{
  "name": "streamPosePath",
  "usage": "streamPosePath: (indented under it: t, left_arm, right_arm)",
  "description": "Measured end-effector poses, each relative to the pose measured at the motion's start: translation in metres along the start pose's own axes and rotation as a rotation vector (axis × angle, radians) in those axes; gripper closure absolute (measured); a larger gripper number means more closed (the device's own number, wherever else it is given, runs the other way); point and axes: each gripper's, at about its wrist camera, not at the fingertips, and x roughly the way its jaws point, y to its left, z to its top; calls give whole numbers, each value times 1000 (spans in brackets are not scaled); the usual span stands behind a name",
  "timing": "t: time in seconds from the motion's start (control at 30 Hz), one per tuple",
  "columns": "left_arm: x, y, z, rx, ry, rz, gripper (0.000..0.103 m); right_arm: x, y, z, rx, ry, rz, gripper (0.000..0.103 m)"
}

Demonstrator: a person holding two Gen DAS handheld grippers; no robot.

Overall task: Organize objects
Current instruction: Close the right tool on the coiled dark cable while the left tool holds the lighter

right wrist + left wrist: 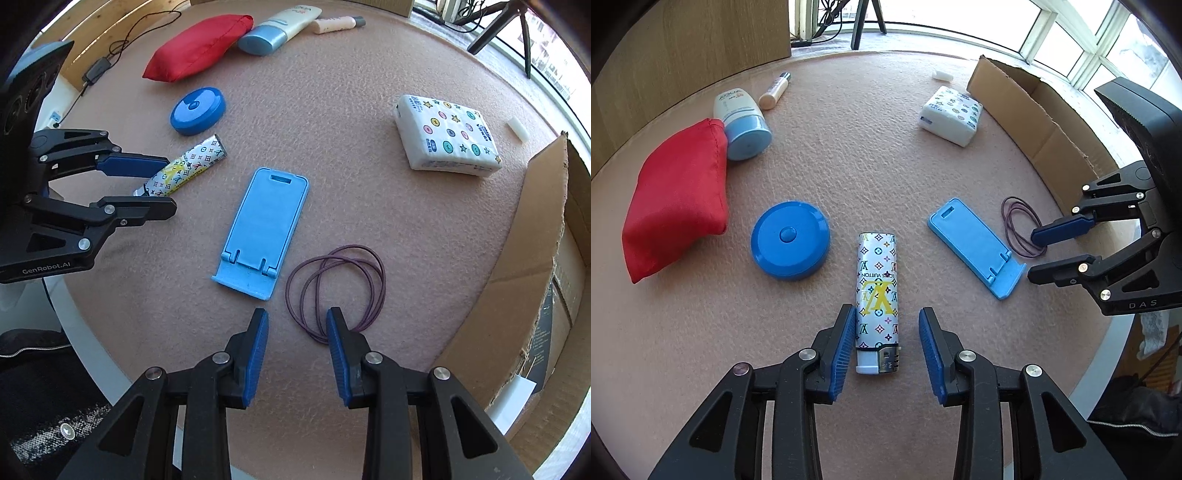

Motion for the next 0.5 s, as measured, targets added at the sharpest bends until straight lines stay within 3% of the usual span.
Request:
streamPosePath:
  t: [0.13,0.2,0.37,0.5]
  left_arm:
    - [1,0,1,-8,-6,6,68]
    - [2,0,3,-4,-8,26,78]
    - [1,2,3,-13,-20,20,78]
    - [-5,12,-2,-91,-35,-43,78]
  right_arm:
    - [0,7,-4,-30,-12,-56,75]
    - [0,9,-2,-20,-19,-69,79]
    - [-4,-4,-4,64,-46,-73,99]
    - [-7,-13,-9,134,-78,-41,100]
